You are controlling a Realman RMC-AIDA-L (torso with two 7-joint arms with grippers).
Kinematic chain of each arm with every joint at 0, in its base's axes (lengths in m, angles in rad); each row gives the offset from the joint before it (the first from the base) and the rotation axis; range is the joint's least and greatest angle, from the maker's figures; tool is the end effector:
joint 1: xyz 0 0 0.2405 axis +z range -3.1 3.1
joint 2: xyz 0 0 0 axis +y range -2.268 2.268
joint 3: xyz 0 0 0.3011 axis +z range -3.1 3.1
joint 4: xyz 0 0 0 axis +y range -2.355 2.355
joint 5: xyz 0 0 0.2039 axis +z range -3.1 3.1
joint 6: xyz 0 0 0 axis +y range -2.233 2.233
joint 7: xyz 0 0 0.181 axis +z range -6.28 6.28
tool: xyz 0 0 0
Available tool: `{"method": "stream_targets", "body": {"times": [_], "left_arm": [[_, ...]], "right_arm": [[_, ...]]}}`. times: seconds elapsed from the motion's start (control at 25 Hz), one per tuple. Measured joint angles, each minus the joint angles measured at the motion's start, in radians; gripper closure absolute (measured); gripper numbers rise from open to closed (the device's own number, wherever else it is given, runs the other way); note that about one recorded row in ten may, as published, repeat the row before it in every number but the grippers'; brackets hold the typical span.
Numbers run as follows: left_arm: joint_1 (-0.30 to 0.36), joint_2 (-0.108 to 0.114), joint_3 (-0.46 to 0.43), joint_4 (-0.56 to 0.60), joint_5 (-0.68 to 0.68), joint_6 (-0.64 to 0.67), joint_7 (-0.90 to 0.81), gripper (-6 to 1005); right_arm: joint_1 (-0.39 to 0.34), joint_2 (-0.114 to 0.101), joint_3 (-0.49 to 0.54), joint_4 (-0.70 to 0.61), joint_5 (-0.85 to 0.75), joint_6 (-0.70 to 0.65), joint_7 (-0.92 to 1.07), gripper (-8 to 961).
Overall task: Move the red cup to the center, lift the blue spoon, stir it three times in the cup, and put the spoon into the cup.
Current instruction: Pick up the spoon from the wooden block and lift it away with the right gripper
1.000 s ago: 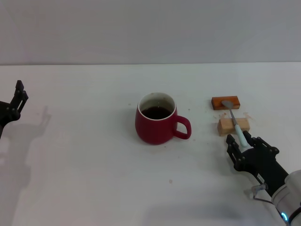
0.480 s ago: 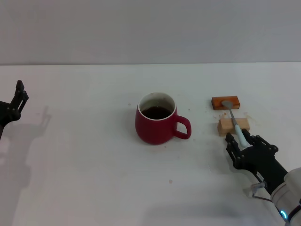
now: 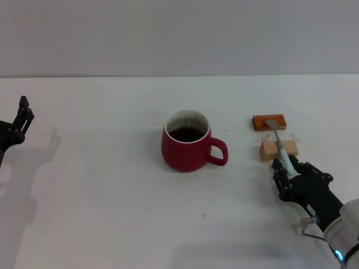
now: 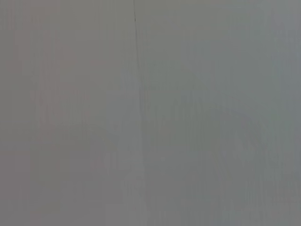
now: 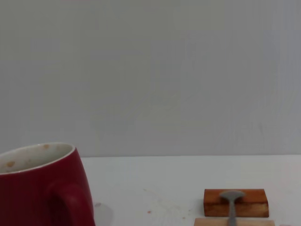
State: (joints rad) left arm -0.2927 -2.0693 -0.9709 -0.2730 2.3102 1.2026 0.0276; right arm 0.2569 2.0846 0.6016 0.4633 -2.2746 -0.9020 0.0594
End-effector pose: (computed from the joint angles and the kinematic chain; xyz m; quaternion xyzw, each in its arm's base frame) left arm -0.3817 0.3456 -0.0125 -0.6477 -0.2171 -0.2676 0.6795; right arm 0.3440 0.3134 -0.1334 -0.7727 0.3141 0.2514 0.4910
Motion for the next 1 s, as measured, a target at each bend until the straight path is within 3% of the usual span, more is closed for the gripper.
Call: {"method": "stream_targets", "body": {"times": [0.28, 0.44, 0.88, 1.0], "left_arm": [[0.001, 0.000, 0.000, 0.000, 0.000, 0.002, 0.000, 144], [0.001, 0.000, 0.002, -0.001, 0.000, 0.002, 0.000, 143], [0.014, 0.000, 0.010, -0.009, 0.000, 0.007, 0.000, 143], [0.016, 0.000, 0.014, -0.009, 0.000, 0.013, 0.000, 143]], "right_arm": [[-0.007, 0.000, 0.000, 0.004, 0.000, 0.001, 0.000, 682], [-0.010, 0.000, -0.008, 0.006, -0.002, -0.003, 0.000, 808], [-0.071, -0.008, -0.003, 0.085, -0.012, -0.041, -0.078, 821], [-0.096, -0.023, 0.003, 0.147, -0.012, -0.038, -0.113, 821]]}}
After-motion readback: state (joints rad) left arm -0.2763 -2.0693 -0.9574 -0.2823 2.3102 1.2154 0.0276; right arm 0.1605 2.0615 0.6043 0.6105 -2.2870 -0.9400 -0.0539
